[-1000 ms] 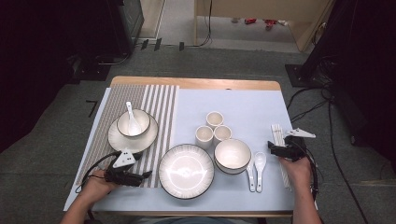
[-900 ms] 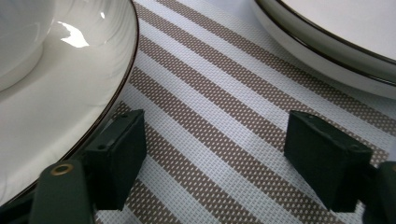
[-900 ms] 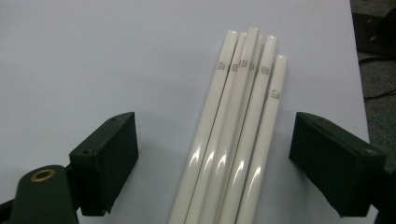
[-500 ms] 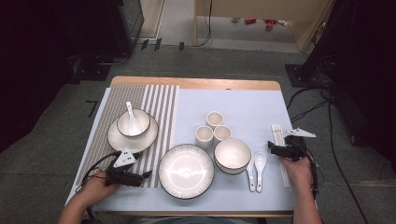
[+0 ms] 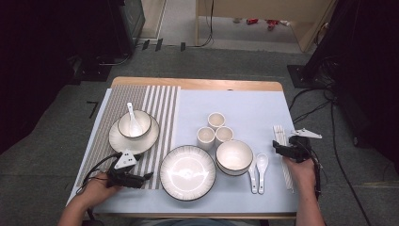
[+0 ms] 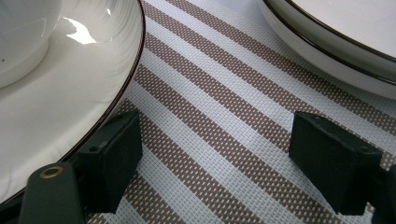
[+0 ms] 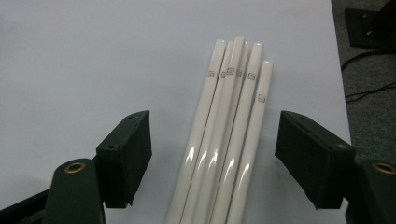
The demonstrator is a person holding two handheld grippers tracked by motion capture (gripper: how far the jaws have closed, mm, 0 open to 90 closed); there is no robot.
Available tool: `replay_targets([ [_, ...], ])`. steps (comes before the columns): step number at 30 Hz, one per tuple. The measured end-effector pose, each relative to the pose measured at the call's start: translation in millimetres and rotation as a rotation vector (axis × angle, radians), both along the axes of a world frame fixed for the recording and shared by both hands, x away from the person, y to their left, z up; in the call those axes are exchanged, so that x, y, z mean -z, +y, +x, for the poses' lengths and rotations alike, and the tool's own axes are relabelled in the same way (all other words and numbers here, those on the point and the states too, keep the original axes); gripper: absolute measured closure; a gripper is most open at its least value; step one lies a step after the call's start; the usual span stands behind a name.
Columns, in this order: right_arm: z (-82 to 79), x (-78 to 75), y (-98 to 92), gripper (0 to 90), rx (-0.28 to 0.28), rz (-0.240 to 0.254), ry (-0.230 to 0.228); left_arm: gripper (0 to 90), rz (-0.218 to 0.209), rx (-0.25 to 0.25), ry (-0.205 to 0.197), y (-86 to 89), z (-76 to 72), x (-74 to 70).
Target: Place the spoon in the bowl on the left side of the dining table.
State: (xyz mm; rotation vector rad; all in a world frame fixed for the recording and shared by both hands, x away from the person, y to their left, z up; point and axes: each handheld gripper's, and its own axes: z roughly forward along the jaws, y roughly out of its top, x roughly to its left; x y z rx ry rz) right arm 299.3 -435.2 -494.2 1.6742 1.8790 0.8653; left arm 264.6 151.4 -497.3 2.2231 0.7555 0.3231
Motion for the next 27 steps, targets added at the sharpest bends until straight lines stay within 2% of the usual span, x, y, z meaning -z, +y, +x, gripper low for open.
replay_targets([
  [4, -0.4, -0.9, -1.0, 31.4, -0.001, 0.011, 0.01, 17.6, -0.003, -0.002, 0.0, -0.2, -0.1, 0.1],
  [10, -2.9, -6.3, -2.2, 36.4, 0.002, 0.024, -0.014, 17.6, 0.0, 0.0, -0.001, 0.0, -0.1, 0.1],
  [17, -4.4, -8.6, -10.7, 39.5, 0.026, 0.099, 0.004, 17.6, -0.003, -0.002, -0.001, -0.1, -0.2, 0.2],
  [20, -6.0, -9.6, -11.6, 42.7, 0.028, 0.094, 0.0, 17.6, 0.0, 0.0, -0.001, 0.1, -0.1, 0.1],
  [27, -12.9, -13.5, -13.3, 57.0, 0.035, 0.08, -0.025, 17.6, 0.0, 0.0, -0.001, 0.1, -0.1, 0.1],
])
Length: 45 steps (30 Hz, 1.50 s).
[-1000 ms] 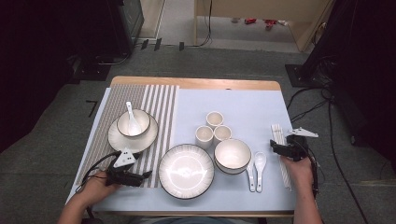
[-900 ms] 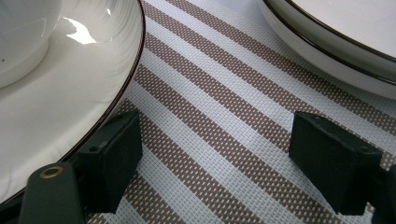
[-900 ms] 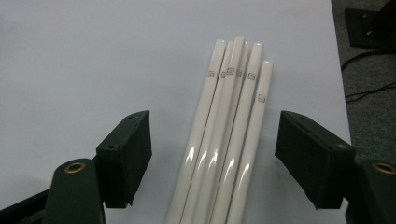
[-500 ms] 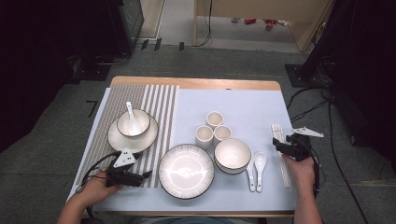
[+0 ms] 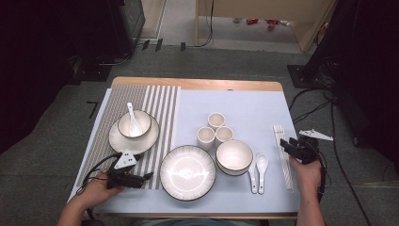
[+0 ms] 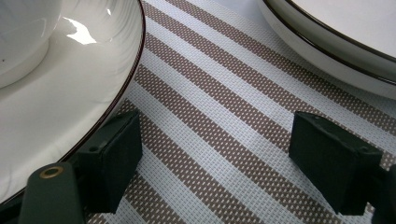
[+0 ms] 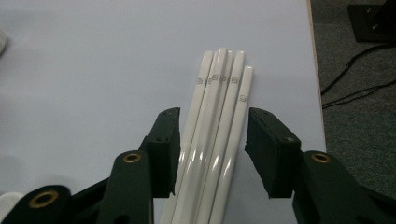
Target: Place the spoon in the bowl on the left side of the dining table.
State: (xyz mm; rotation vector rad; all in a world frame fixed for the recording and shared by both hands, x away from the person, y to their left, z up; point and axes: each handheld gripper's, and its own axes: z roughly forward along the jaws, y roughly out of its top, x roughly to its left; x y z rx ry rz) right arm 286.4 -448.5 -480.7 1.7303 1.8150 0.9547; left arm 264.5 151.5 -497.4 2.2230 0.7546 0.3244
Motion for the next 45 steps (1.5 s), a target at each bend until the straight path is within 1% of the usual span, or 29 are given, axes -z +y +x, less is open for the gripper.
replay_targets([
  [2, -1.5, -0.7, 0.2, 60.9, 0.009, -0.015, -0.002, 17.6, 0.0, 0.0, 0.0, 0.0, 0.0, 0.0],
  [6, -3.2, -0.7, 1.1, 65.8, 0.033, -0.037, 0.0, 17.6, 0.0, 0.0, 0.0, 0.0, 0.0, 0.0],
  [10, -4.5, 0.1, 4.4, 72.6, 0.054, -0.078, 0.001, 17.6, 0.0, 0.0, 0.0, 0.0, 0.0, 0.0],
  [15, -4.4, 1.9, 3.9, 77.8, 0.059, -0.079, 0.02, 17.6, 0.0, 0.0, 0.0, 0.0, 0.0, 0.0],
  [17, -4.2, 2.7, 3.4, 78.2, 0.059, -0.08, 0.025, 17.6, 0.0, 0.0, 0.0, 0.0, 0.0, 0.0],
  [20, -4.0, 3.2, 3.5, 80.2, 0.062, -0.093, 0.031, 17.6, -0.003, -0.002, 0.0, -0.1, -0.1, 0.1],
  [26, -3.0, 5.6, 2.6, 81.3, 0.059, -0.085, 0.053, 17.6, 0.0, 0.0, 0.0, 0.1, 0.0, 0.0],
  [31, -2.7, 6.8, 3.1, 82.1, 0.053, -0.083, 0.057, 17.6, 0.0, 0.0, 0.0, 0.1, 0.0, 0.0],
  [36, -2.7, 6.8, 3.2, 83.6, 0.064, -0.074, 0.071, 17.6, 0.0, 0.0, 0.0, 0.1, 0.0, 0.0],
  [45, -2.1, 6.8, 3.8, 83.9, 0.06, -0.089, 0.07, 17.6, 0.0, 0.0, 0.0, 0.1, 0.0, 0.0],
])
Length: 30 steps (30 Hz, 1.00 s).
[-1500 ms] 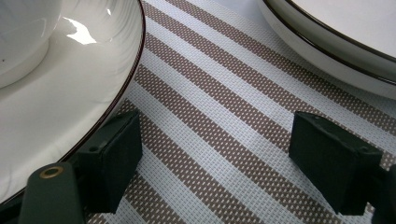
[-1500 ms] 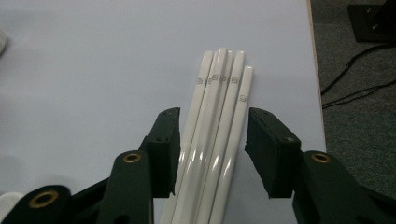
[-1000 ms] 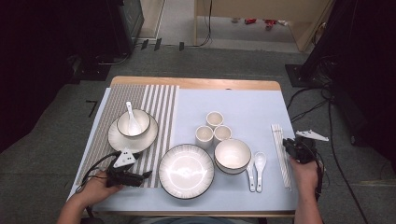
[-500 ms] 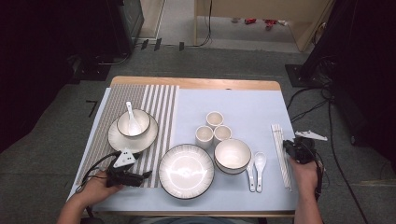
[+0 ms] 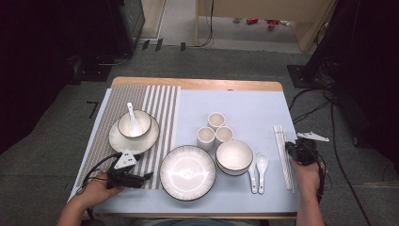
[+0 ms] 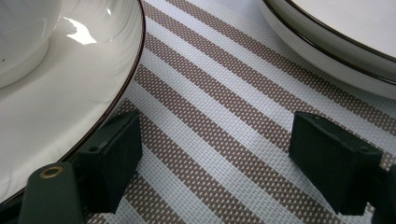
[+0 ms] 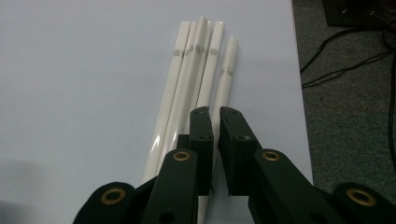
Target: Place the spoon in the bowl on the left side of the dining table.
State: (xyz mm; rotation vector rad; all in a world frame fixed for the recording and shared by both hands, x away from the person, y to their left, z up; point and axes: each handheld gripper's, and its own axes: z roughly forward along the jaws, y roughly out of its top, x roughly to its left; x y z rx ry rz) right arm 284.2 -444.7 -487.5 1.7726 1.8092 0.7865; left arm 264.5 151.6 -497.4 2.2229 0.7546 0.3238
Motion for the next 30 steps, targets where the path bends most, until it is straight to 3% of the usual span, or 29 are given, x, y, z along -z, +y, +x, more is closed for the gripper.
replay_targets([
  [6, 2.2, 0.0, -0.7, 84.4, -0.001, -0.015, -0.004, 17.6, -0.001, 0.0, 0.0, 0.0, 0.0, 0.0],
  [8, 2.1, -0.7, -1.4, 90.0, -0.001, -0.02, -0.017, 17.6, -0.001, -0.001, 0.0, 0.0, 0.0, 0.0],
  [10, 2.2, -1.2, -2.4, 90.0, 0.001, -0.027, -0.015, 17.6, -0.001, -0.001, 0.0, 0.0, -0.1, 0.1],
  [14, 2.7, -0.3, -3.5, 86.4, -0.006, 0.003, -0.024, 17.6, 0.0, 0.0, 0.0, 0.0, 0.0, 0.0],
  [23, 2.8, 1.2, -4.4, 81.2, 0.011, 0.004, 0.002, 17.6, -0.001, 0.0, 0.0, 0.0, 0.0, 0.0],
  [30, 5.5, 3.2, -3.5, 83.0, 0.003, -0.031, 0.011, 17.6, -0.001, 0.0, 0.0, 0.1, 0.0, 0.1],
])
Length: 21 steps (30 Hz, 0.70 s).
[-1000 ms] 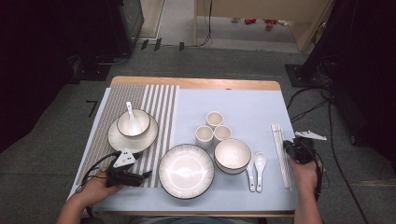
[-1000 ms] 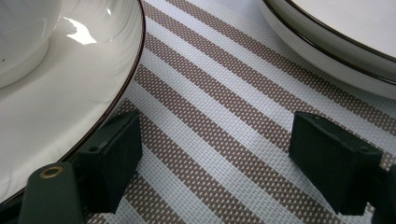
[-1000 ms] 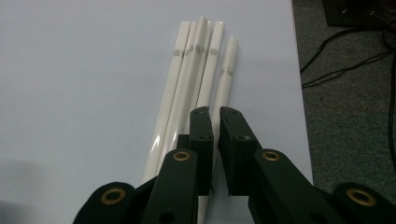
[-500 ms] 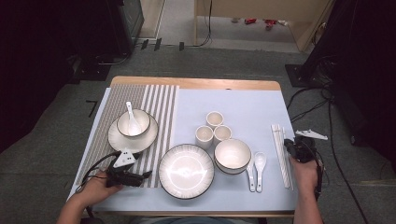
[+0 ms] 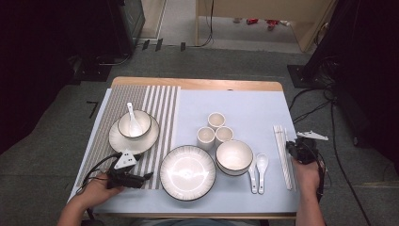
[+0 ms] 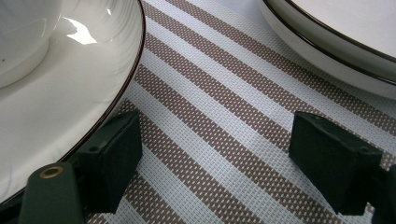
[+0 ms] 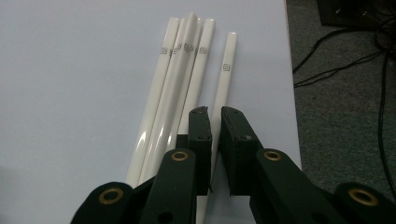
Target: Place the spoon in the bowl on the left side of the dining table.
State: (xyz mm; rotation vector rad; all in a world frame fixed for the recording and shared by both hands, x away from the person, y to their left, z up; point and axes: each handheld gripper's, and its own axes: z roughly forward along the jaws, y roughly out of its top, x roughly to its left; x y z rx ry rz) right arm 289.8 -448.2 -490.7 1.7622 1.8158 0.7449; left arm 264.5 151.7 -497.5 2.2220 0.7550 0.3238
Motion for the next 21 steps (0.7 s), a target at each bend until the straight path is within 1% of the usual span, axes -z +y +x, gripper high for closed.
replay_targets([
  [3, 3.2, 0.3, -1.1, 83.3, 0.001, -0.007, -0.004, 17.6, 0.0, 0.0, 0.0, 0.0, 0.0, 0.0],
  [6, 7.4, 1.9, -3.3, 83.3, 0.005, 0.015, -0.019, 17.6, 0.0, 0.0, 0.0, 0.0, 0.0, 0.0],
  [12, 14.8, 4.7, -4.6, 83.2, 0.023, 0.037, -0.045, 17.5, 0.001, -0.001, -0.002, -0.1, -0.2, 0.0],
  [16, 15.5, 5.0, -5.2, 82.8, 0.029, 0.048, -0.046, 17.5, 0.001, -0.001, -0.002, -0.1, -0.2, 0.1],
  [18, 15.6, 4.5, -4.7, 79.6, 0.035, 0.044, -0.047, 17.5, 0.001, -0.001, -0.002, -0.1, -0.2, 0.1],
  [21, 13.9, 2.9, -4.5, 80.2, 0.038, 0.044, -0.036, 17.5, 0.001, -0.002, -0.001, -0.2, -0.2, 0.0],
])
